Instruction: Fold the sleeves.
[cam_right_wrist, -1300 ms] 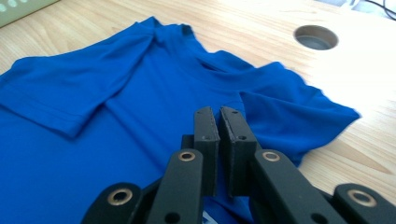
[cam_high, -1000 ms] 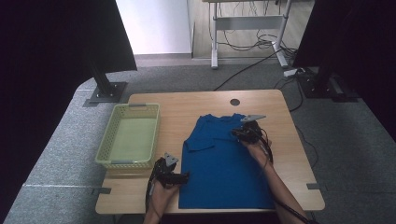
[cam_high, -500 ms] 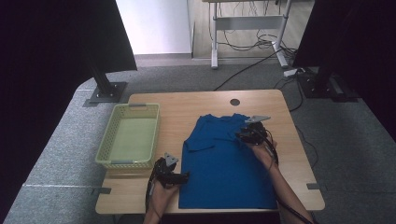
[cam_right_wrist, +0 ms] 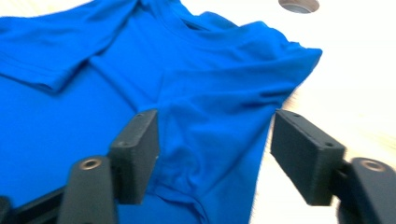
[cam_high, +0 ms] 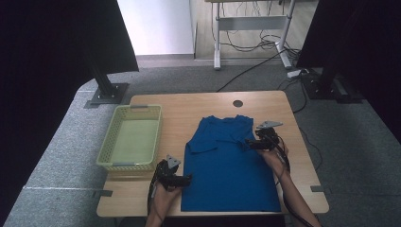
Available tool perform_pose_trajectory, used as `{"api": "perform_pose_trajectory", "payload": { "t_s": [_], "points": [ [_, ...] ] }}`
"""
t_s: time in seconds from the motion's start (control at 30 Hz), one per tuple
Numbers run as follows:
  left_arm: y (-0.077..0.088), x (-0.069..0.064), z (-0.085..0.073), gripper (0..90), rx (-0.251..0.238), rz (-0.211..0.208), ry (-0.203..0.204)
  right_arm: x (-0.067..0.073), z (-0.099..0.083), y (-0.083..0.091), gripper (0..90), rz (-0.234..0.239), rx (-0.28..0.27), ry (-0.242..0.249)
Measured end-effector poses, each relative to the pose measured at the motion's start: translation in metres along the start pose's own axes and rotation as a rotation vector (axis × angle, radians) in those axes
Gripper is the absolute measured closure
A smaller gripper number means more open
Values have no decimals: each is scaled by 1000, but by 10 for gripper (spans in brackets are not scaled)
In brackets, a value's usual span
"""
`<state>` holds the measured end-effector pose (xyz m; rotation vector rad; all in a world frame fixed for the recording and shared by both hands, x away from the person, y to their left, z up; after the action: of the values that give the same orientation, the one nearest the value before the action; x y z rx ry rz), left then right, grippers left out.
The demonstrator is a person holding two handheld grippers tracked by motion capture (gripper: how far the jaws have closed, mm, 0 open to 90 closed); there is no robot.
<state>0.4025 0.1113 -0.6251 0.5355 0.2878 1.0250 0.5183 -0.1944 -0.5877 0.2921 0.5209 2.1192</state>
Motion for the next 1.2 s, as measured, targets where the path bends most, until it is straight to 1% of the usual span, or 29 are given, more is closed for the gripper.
{"api": "perform_pose_trajectory", "payload": {
  "t_s": [0.13, 0.23, 0.4, 0.6, 0.73, 0.8, 0.9, 1.07, 1.13, 1.2],
  "points": [
    [0, 0, 0, 58, 0, 0, 0, -4, -5, 3, 229, -26, 10, 5],
    [0, 0, 0, 58, 0, 0, 0, -8, -9, 5, 199, -40, 16, 12],
    [0, 0, 0, 58, 0, 0, 0, -12, -20, 8, 185, -51, 33, 10],
    [0, 0, 0, 58, 0, 0, 0, -16, -36, 10, 180, -60, 64, 27],
    [0, 0, 0, 58, 0, 1, 1, -23, -46, 13, 170, -79, 83, 38],
    [0, 0, 0, 58, 0, 2, 1, -29, -47, 15, 172, -93, 75, 23],
    [0, 0, 0, 58, 0, 2, 1, -40, -49, 20, 175, -133, 74, 29],
    [0, 0, 0, 58, 0, 2, 1, -55, -49, 29, 181, -200, 71, 23],
    [0, 0, 0, 58, 0, 2, 1, -56, -46, 32, 182, -206, 54, 7],
    [0, 0, 0, 58, 0, 2, 1, -52, -41, 31, 182, -185, 34, 2]
  ]
}}
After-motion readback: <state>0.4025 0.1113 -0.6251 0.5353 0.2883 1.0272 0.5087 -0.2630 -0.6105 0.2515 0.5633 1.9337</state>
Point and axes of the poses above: each handheld gripper's, and its own axes: y roughly backward along the jaws, z roughly out of its top, x roughly to its left, the point moved 10 cm from there along -y, roughly forward along the jaws, and after that the axes turned 10 degrees about -x, right-handed, at the moved point
